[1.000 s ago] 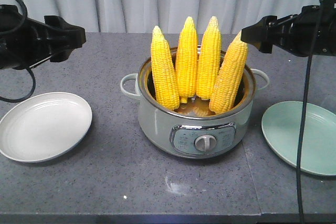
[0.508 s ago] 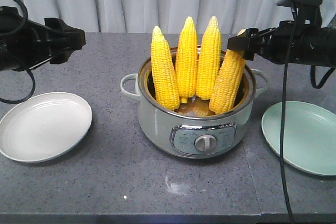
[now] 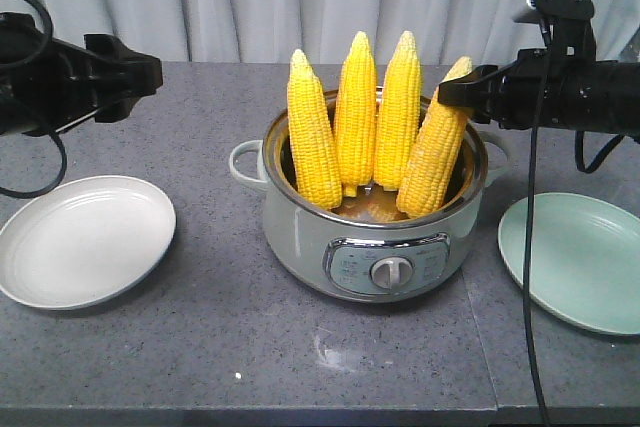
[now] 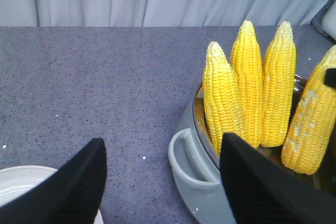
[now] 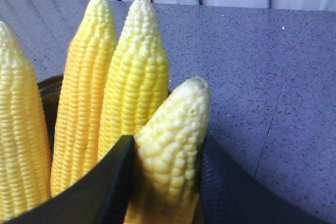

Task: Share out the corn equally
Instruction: 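Raise both arms and move grippers above the corn cobs in the pot, then grasp a corn cob with each gripper and lift it out of the pot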

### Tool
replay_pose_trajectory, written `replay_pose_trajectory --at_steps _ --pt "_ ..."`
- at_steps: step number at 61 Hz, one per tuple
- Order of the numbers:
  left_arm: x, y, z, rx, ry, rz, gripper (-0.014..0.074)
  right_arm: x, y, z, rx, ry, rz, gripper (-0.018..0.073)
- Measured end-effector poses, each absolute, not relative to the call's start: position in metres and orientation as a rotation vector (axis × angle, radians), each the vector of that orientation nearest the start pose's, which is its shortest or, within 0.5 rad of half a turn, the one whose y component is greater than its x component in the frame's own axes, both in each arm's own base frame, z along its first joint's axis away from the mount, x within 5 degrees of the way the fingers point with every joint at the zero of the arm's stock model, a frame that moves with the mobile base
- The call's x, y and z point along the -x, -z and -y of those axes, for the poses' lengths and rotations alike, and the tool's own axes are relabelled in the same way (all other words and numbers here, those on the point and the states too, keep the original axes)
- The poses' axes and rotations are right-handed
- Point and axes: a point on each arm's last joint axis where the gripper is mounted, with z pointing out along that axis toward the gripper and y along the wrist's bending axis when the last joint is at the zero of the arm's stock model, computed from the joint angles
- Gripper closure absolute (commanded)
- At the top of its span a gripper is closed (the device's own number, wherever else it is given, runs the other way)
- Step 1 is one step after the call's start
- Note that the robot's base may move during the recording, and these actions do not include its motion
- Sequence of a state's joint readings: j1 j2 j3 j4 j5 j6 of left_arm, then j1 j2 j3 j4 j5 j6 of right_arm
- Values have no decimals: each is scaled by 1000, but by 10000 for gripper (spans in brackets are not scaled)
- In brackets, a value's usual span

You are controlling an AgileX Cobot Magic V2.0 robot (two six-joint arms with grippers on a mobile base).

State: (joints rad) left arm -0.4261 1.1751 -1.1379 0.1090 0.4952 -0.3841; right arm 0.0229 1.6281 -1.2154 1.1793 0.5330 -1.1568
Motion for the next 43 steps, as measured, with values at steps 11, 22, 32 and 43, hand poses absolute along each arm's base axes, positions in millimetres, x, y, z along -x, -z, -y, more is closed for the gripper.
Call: replay_pose_trajectory --at_steps 11,22,32,43 --pt "-237 -394 102 -107 401 -2033 135 -361 -319 -51 371 -492 -2001 568" --pt "-239 -398 104 -109 420 -1982 135 -327 -407 -51 415 -430 -1746 568" --pt "-255 -405 112 -107 435 -1954 135 -267 -483 -47 403 -357 -1496 567" --pt "-302 -407 135 -123 442 -1989 135 -230 -512 -42 377 -281 -1380 566"
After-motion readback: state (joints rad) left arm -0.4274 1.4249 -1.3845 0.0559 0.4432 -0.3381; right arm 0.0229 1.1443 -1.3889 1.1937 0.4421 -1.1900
